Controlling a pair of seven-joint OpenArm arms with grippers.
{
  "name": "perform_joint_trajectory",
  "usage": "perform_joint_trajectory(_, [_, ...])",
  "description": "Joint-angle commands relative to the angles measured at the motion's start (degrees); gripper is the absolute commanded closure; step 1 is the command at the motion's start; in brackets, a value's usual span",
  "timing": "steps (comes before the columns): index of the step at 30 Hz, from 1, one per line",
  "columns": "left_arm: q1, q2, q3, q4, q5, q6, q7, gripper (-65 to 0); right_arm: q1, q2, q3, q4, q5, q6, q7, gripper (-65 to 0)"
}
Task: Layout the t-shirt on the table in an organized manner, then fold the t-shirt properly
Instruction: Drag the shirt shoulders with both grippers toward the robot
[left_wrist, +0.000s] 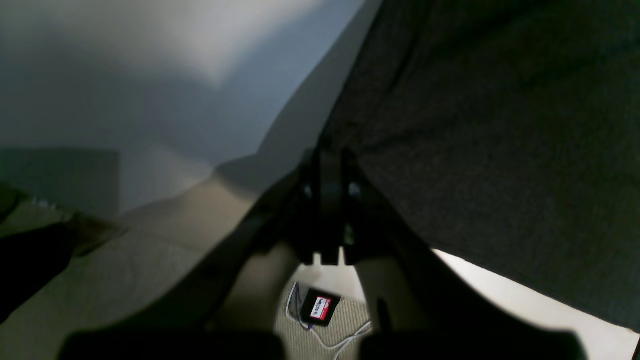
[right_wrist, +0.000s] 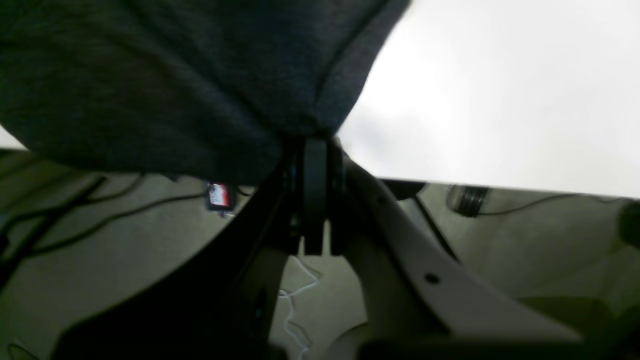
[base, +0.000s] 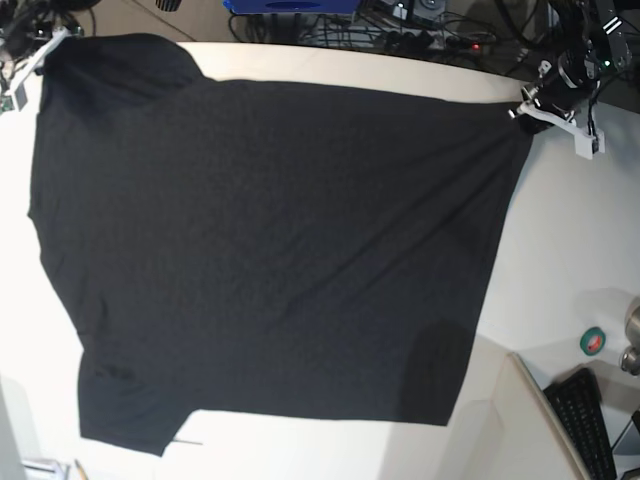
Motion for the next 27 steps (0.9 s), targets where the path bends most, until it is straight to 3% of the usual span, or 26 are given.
perform_joint_trajectory(1, [0.86,-0.81,-1.20,1.98,-0.30,-0.05,-0.83,0.0,-0.68,0.30,0.42,1.63,0.45,0.06,0.65,0.0])
perform_joint_trajectory(7, [0.95,-0.46,-3.57,6.99,-0.30,0.04,-0.57,0.0,0.90,0.03,-0.02,3.83,0.45,0.06,0.57,0.0])
perform_joint_trajectory(13, [-1.69,-0.46,-3.31,7.26,-0.30,3.12,-0.48,0.0,8.72,0.56,0.16,4.80,0.27,0.06,-5.94,0.0])
perform_joint_trajectory(18, [-4.77,-0.46,-3.14,6.82,-0.30,3.29,-0.22,0.0,16.37,1.97,-0.19,3.66,0.19,0.06,-10.25,0.0])
perform_joint_trajectory(21, [-8.55,-0.54,-2.34,5.41,-0.30,3.29,3.74,0.0,20.86,3.64,-0.19,1.55,0.19,0.06,-12.09,0.0])
perform_joint_trajectory(27, [-14.79,-0.46,-2.43,1.81,-0.30,3.38,6.29,0.0,27.63,6.01,-0.28,-5.49,0.10,0.06,-12.80,0.0])
